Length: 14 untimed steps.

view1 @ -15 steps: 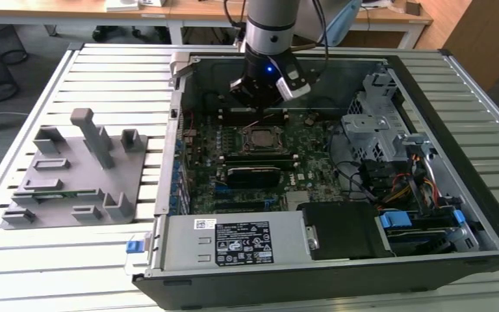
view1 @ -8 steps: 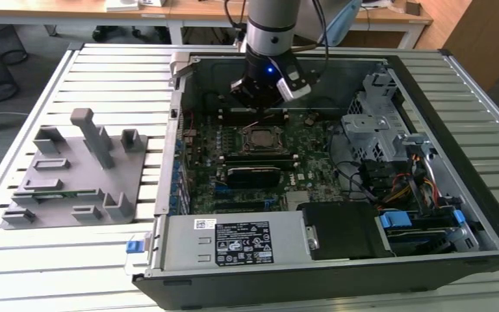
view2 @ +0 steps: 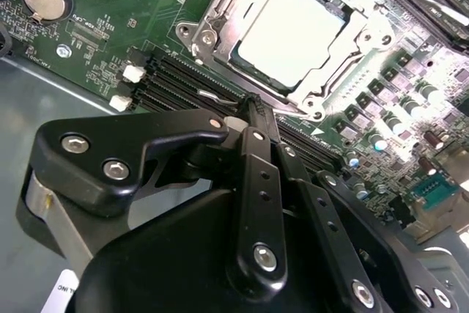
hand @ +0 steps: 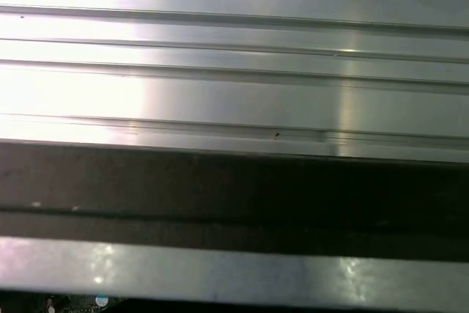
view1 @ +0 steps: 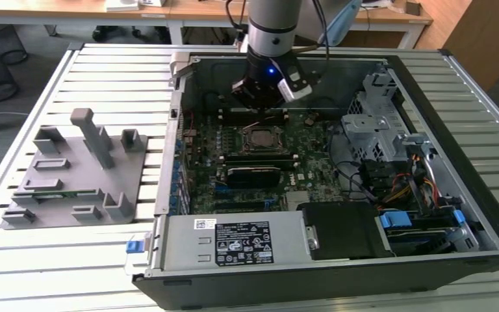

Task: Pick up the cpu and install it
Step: 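Install the first cpu locking lever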

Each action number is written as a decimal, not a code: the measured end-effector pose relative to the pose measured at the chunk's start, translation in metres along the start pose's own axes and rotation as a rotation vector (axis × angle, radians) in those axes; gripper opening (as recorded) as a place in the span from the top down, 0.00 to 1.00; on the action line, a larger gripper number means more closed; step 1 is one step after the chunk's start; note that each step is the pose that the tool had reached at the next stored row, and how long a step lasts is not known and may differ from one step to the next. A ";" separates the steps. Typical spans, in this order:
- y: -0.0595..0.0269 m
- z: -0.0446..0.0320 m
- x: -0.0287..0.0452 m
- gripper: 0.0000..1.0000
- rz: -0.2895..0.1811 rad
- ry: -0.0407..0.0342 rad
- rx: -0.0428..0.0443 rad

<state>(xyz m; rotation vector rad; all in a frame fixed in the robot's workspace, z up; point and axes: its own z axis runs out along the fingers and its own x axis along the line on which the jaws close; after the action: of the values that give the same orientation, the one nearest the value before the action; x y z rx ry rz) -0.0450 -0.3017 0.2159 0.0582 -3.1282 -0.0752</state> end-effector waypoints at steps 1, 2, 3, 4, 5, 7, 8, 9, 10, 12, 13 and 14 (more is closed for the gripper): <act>0.0002 0.0003 -0.0004 0.89 0.000 0.0000 0.0001; 0.0003 0.0006 -0.0008 0.89 0.000 0.0001 0.0003; 0.0005 0.0010 -0.0012 0.89 0.000 0.0001 0.0005; 0.0007 0.0014 -0.0016 0.89 0.000 0.0001 0.0007; 0.0009 0.0017 -0.0020 0.89 0.000 0.0001 0.0010; 0.0012 0.0025 -0.0029 0.89 0.000 0.0002 0.0023; 0.0014 0.0029 -0.0034 0.89 0.000 0.0002 0.0029; 0.0016 0.0032 -0.0040 0.89 0.000 0.0002 0.0036; 0.0017 0.0036 -0.0045 0.89 0.000 0.0002 0.0043; 0.0020 0.0043 -0.0055 0.89 0.000 0.0003 0.0056; 0.0022 0.0046 -0.0060 0.89 0.000 0.0003 0.0062; 0.0024 0.0050 -0.0066 0.89 0.000 0.0003 0.0067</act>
<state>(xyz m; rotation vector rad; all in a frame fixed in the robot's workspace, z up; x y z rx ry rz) -0.0386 -0.2988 0.2109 0.0582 -3.1283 -0.0647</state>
